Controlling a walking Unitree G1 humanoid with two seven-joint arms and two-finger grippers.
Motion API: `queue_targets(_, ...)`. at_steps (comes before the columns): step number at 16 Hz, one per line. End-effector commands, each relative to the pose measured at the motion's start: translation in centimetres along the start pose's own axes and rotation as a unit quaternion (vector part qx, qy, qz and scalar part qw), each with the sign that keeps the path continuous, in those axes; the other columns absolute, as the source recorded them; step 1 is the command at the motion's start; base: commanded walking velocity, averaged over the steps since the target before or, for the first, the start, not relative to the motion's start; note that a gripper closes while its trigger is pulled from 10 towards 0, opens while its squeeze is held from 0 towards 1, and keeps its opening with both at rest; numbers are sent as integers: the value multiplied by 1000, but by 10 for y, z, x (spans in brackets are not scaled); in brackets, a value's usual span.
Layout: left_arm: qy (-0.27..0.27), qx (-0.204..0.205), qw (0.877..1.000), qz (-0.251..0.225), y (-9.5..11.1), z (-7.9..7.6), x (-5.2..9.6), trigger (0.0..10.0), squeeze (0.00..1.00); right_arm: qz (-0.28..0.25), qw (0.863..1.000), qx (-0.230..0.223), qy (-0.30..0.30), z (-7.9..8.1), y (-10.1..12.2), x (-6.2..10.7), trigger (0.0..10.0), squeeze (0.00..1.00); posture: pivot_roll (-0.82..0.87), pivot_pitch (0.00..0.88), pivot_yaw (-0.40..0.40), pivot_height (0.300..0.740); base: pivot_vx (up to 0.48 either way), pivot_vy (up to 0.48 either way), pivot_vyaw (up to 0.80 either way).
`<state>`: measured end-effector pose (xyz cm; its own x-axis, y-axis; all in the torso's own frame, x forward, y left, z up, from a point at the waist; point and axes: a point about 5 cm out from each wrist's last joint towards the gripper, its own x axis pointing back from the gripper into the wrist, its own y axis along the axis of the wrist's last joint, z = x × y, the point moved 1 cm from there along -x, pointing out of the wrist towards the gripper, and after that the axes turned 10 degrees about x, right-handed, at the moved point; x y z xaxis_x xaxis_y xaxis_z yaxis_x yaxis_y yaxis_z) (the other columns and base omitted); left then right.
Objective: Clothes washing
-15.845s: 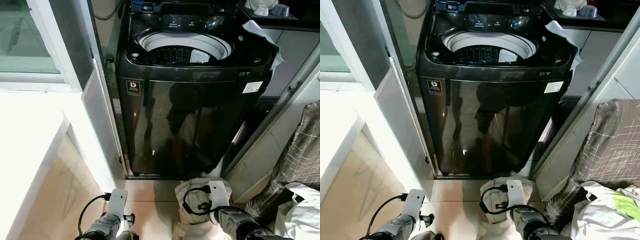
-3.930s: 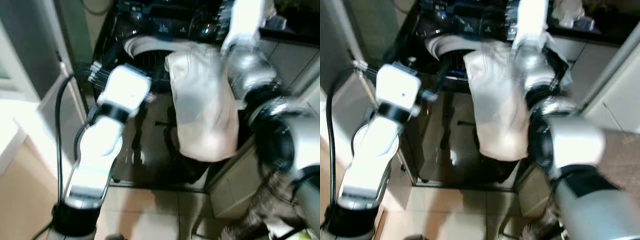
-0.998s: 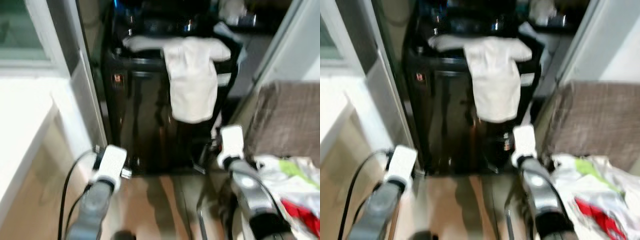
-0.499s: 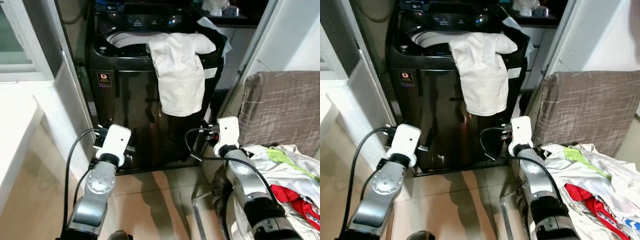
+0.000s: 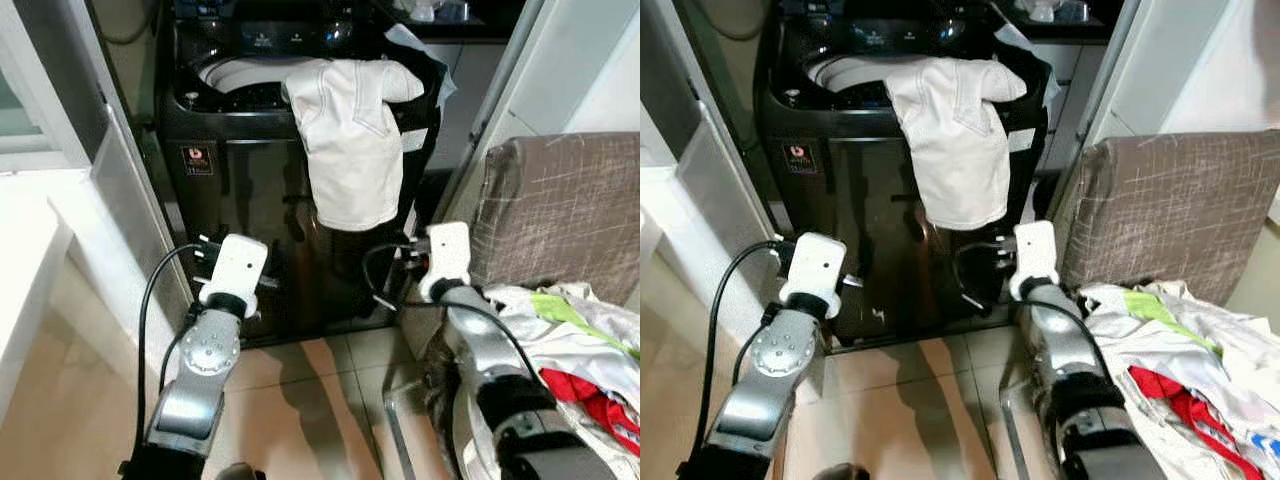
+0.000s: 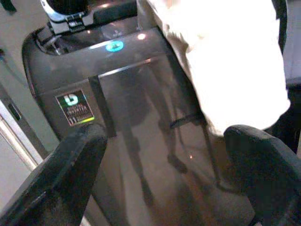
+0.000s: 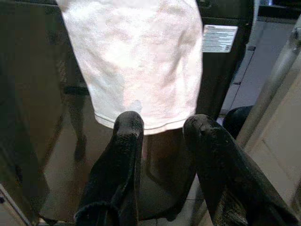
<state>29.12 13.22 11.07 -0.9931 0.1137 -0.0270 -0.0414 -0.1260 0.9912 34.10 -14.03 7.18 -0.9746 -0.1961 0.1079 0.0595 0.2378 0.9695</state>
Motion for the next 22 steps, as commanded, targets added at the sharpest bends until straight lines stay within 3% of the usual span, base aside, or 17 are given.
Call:
queue_targets(1, 2, 2, 1000, -30, 13, 0, -4, 10000, 0, -8, 1000, 0, -8, -5, 4, -3, 10000, 0, 29, 8, -37, 740, 480, 0, 0)
queue_targets(6, 5, 8, 999, -44, 17, 0, -3, 10000, 0, -26, 1000, 4, -3, -5, 5, 1, 10000, 0, 31, 0, -41, 740, 480, 0, 0)
queue_targets(10, 2, -3, 996, -85, 35, -3, -6, 10000, 0, -25, 1000, 3, 8, -1, 1, 3, 10000, 0, 25, 0, -45, 740, 480, 0, 0)
queue_targets(15, -1, 10, 996, -83, 37, -4, -5, 10000, 0, -21, 1000, 1, 18, 0, -1, 3, 10000, 0, 30, 0, -49, 740, 469, 0, 0)
queue_targets(18, 3, 2, 995, -102, 42, -4, -3, 10000, 0, -5, 999, -4, 35, 4, -7, 5, 10000, 0, 33, 3, -50, 740, 466, 0, 0)
queue_targets(20, 21, -16, 995, -96, 41, -2, -5, 10000, 0, 9, 999, -13, 48, 7, -10, 5, 10000, 0, 33, 3, -50, 740, 0, 0, 0)
queue_targets(22, 26, -9, 995, -95, 42, 0, -6, 10000, 0, 38, 996, -31, 75, 14, -20, 6, 10000, 0, 35, 11, -46, 740, 0, 0, 0)
